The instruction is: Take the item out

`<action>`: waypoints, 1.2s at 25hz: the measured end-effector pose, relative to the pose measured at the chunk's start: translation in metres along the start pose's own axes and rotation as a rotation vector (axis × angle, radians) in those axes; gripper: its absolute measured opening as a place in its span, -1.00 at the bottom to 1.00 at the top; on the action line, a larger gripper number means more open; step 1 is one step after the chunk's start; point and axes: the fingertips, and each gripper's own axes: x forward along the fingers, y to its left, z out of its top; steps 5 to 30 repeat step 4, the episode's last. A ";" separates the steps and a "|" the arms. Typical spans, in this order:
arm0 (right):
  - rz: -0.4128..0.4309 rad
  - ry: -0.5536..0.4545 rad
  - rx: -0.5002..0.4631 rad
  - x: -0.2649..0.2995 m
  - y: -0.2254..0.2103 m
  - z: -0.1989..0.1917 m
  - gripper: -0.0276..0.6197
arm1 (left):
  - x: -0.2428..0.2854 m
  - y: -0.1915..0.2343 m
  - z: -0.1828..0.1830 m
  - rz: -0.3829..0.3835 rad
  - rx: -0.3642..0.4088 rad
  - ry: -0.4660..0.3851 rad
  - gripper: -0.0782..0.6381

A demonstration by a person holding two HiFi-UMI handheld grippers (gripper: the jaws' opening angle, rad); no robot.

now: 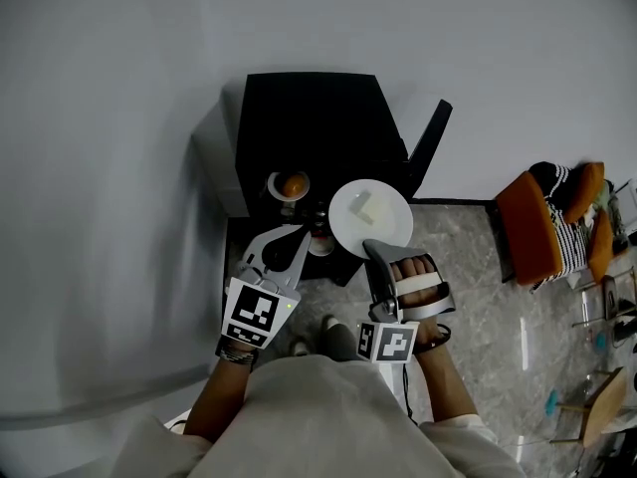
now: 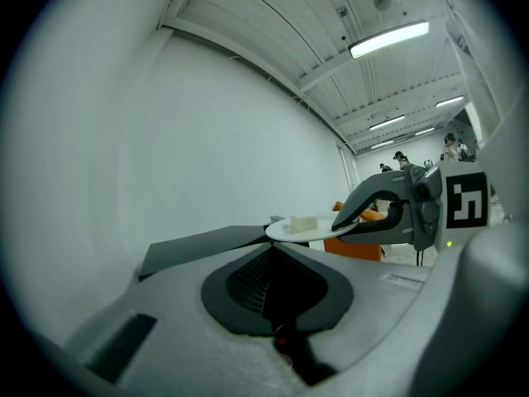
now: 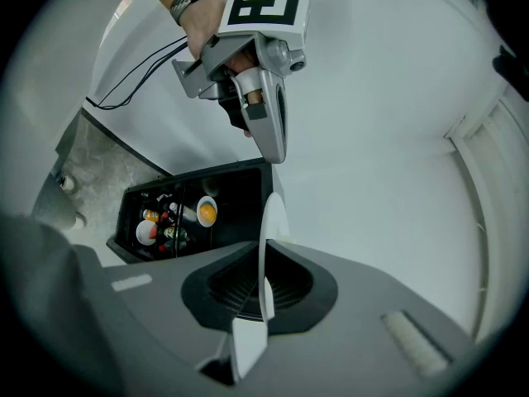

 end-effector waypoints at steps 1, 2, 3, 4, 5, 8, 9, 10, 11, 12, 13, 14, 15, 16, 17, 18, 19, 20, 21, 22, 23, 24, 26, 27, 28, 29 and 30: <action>0.001 0.002 -0.003 0.000 0.002 0.000 -0.83 | 0.000 0.000 0.000 0.000 0.006 0.001 -0.77; 0.005 0.010 -0.004 0.000 0.005 -0.002 -0.83 | 0.000 -0.001 -0.001 0.000 0.014 0.003 -0.77; 0.011 0.019 -0.005 0.000 0.008 -0.004 -0.83 | 0.001 -0.002 -0.001 0.000 0.025 0.005 -0.77; 0.017 0.029 -0.006 0.000 0.011 -0.006 -0.83 | 0.001 -0.002 -0.001 -0.001 0.036 0.007 -0.77; 0.017 0.029 -0.006 0.000 0.011 -0.006 -0.83 | 0.001 -0.002 -0.001 -0.001 0.036 0.007 -0.77; 0.017 0.029 -0.006 0.000 0.011 -0.006 -0.83 | 0.001 -0.002 -0.001 -0.001 0.036 0.007 -0.77; 0.017 0.029 -0.006 0.000 0.011 -0.006 -0.83 | 0.001 -0.002 -0.001 -0.001 0.036 0.007 -0.77; 0.017 0.029 -0.006 0.000 0.011 -0.006 -0.83 | 0.001 -0.002 -0.001 -0.001 0.036 0.007 -0.77; 0.017 0.029 -0.006 0.000 0.011 -0.006 -0.83 | 0.001 -0.002 -0.001 -0.001 0.036 0.007 -0.77; 0.017 0.029 -0.006 0.000 0.011 -0.006 -0.83 | 0.001 -0.002 -0.001 -0.001 0.036 0.007 -0.77; 0.017 0.029 -0.006 0.000 0.011 -0.006 -0.83 | 0.001 -0.002 -0.001 -0.001 0.036 0.007 -0.77; 0.017 0.029 -0.006 0.000 0.011 -0.006 -0.83 | 0.001 -0.002 -0.001 -0.001 0.036 0.007 -0.77; 0.017 0.029 -0.006 0.000 0.011 -0.006 -0.83 | 0.001 -0.002 -0.001 -0.001 0.036 0.007 -0.77; 0.017 0.029 -0.006 0.000 0.011 -0.006 -0.83 | 0.001 -0.002 -0.001 -0.001 0.036 0.007 -0.77; 0.017 0.029 -0.006 0.000 0.011 -0.006 -0.83 | 0.001 -0.002 -0.001 -0.001 0.036 0.007 -0.77; 0.017 0.029 -0.006 0.000 0.011 -0.006 -0.83 | 0.001 -0.002 -0.001 -0.001 0.036 0.007 -0.77; 0.017 0.029 -0.006 0.000 0.011 -0.006 -0.83 | 0.001 -0.002 -0.001 -0.001 0.036 0.007 -0.77; 0.017 0.029 -0.006 0.000 0.011 -0.006 -0.83 | 0.001 -0.002 -0.001 -0.001 0.036 0.007 -0.77; 0.017 0.029 -0.006 0.000 0.011 -0.006 -0.83 | 0.001 -0.002 -0.001 -0.001 0.036 0.007 -0.77; 0.017 0.029 -0.006 0.000 0.011 -0.006 -0.83 | 0.001 -0.002 -0.001 -0.001 0.036 0.007 -0.77; 0.017 0.029 -0.006 0.000 0.011 -0.006 -0.83 | 0.001 -0.002 -0.001 -0.001 0.036 0.007 -0.77; 0.017 0.029 -0.006 0.000 0.011 -0.006 -0.83 | 0.001 -0.002 -0.001 -0.001 0.036 0.007 -0.77; 0.017 0.029 -0.006 0.000 0.011 -0.006 -0.83 | 0.001 -0.002 -0.001 -0.001 0.036 0.007 -0.77; 0.017 0.029 -0.006 0.000 0.011 -0.006 -0.83 | 0.001 -0.002 -0.001 -0.001 0.036 0.007 -0.77; 0.017 0.029 -0.006 0.000 0.011 -0.006 -0.83 | 0.001 -0.002 -0.001 -0.001 0.036 0.007 -0.77; 0.017 0.029 -0.006 0.000 0.011 -0.006 -0.83 | 0.001 -0.002 -0.001 -0.001 0.036 0.007 -0.77; 0.017 0.029 -0.006 0.000 0.011 -0.006 -0.83 | 0.001 -0.002 -0.001 -0.001 0.036 0.007 -0.77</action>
